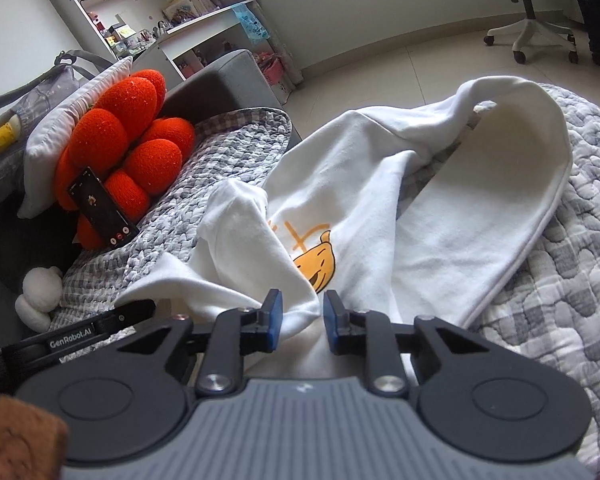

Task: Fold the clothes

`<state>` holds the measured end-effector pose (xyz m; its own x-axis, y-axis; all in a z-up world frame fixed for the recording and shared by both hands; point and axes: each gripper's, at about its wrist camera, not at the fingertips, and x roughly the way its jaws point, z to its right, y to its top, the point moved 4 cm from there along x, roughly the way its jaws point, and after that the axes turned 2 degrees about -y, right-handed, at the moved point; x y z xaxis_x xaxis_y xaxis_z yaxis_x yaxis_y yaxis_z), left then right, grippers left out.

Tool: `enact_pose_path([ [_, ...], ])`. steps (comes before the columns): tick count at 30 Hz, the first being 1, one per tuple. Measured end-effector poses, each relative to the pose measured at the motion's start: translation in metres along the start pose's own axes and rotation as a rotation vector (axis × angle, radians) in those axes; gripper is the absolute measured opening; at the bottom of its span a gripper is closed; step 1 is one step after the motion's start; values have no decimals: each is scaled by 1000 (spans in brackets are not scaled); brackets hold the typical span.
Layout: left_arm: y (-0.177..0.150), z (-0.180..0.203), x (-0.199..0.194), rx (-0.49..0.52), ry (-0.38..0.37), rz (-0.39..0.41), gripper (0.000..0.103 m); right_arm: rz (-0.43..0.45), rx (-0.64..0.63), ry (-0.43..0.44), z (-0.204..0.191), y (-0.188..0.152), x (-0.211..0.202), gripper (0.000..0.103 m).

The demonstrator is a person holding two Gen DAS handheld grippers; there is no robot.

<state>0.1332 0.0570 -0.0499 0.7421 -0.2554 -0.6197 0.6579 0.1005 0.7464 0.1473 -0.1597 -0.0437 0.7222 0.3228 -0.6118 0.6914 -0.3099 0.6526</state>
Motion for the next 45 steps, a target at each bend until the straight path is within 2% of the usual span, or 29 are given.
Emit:
enact_pose_path([
  [5,12,-4,-13,-87,2,80,4,20,7,-4,-1,1,-3,25],
  [8,21,-4,-25,-123,16,135,4,51,9,-3,-3,4,-9,29],
  [11,29,-3,-38,-111,61,193,4,78,19,12,-5,8,-15,31],
  [14,35,-12,-47,-119,102,229,4,94,25,18,-4,9,-20,39],
  [22,53,-50,-66,-164,241,305,4,101,25,7,-1,11,-23,40],
  [31,85,-101,-80,-121,482,249,4,119,-8,-22,2,13,-26,40],
  [35,100,-127,-86,-98,566,236,4,127,-20,-47,5,15,-25,40],
  [43,99,-177,-72,-149,618,158,4,148,-33,-104,16,19,-28,41],
  [45,94,-185,-64,-167,624,128,6,161,-37,-122,20,21,-33,46],
])
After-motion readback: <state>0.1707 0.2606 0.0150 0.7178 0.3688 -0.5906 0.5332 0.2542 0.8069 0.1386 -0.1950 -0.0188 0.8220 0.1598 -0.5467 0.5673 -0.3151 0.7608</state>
